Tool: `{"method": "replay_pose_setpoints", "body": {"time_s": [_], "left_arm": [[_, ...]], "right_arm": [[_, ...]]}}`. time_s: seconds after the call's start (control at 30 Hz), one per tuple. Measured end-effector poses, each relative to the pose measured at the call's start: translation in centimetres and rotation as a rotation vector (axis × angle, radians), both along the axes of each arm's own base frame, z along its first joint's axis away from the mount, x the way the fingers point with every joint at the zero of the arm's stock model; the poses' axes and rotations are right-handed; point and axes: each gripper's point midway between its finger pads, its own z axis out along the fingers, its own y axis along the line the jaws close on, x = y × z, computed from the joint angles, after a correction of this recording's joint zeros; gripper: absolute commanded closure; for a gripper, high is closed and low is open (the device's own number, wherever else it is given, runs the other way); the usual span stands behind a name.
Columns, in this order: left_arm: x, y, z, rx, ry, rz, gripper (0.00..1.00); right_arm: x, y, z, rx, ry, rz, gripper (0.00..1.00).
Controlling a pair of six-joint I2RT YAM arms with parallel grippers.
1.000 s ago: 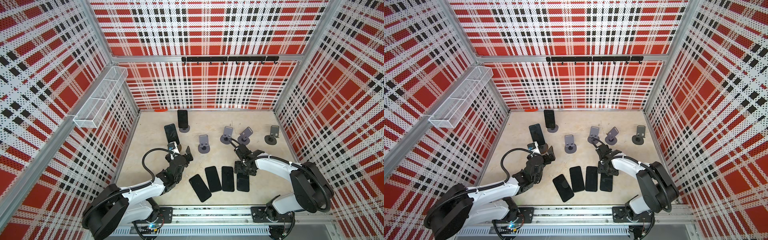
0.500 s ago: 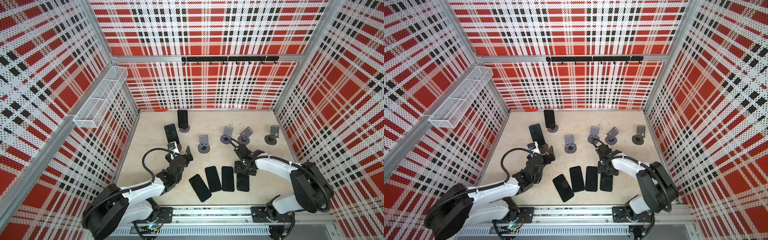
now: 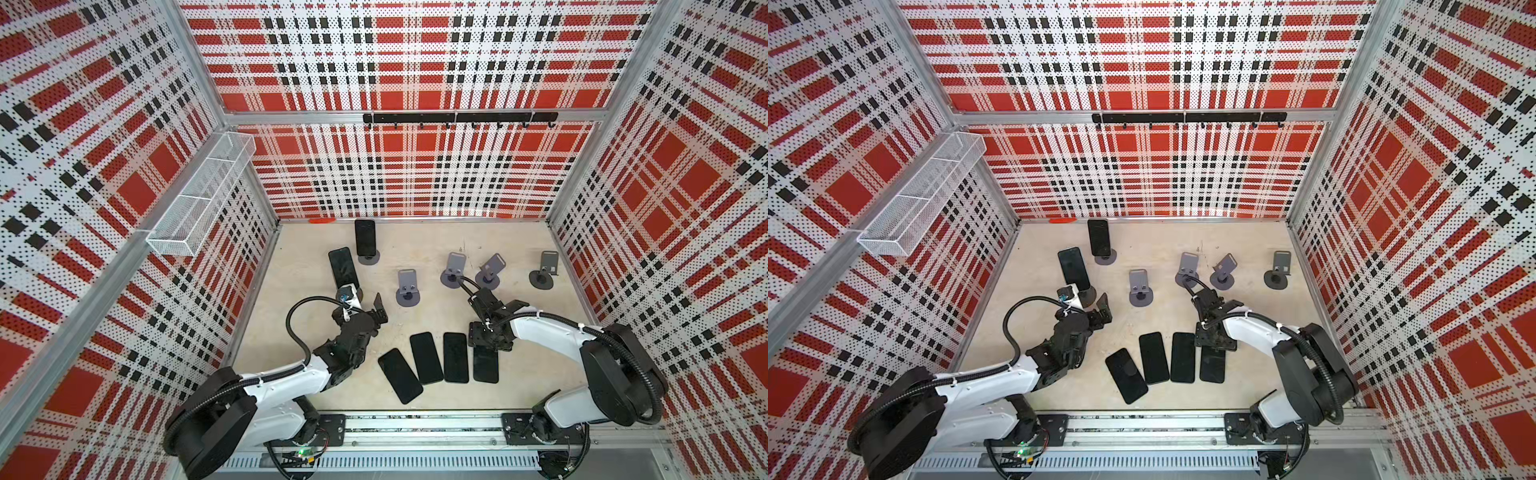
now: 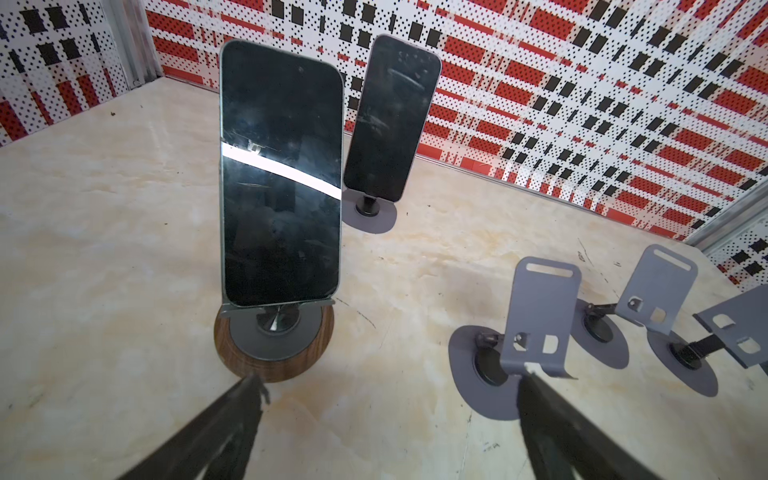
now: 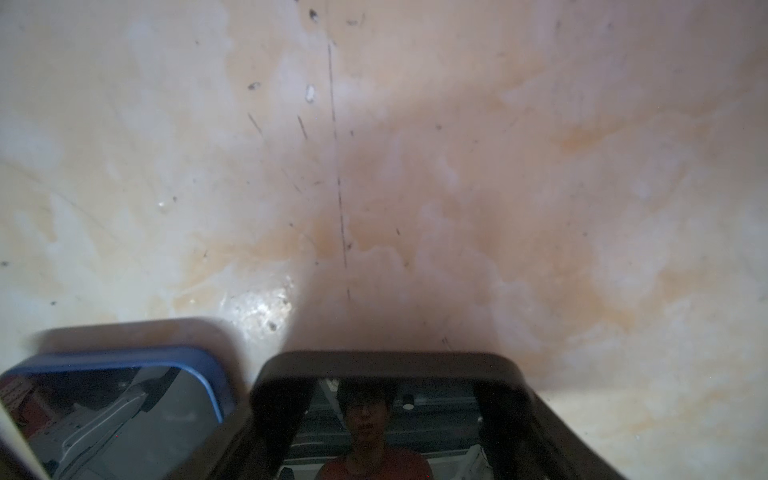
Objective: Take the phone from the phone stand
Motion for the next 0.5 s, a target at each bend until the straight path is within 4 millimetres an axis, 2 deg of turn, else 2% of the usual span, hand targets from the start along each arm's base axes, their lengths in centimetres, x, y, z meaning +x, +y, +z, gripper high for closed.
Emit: {"method": "replay_pose_setpoints", "body": {"time_s": [0.5], "left_arm": [[-0.21,-0.01,0.41,0.005,-0.014,0.007,0.02]], "right_arm": [[0.07,-0.02,0.01,-0.002,-0.007,0.013,0.21]]}}
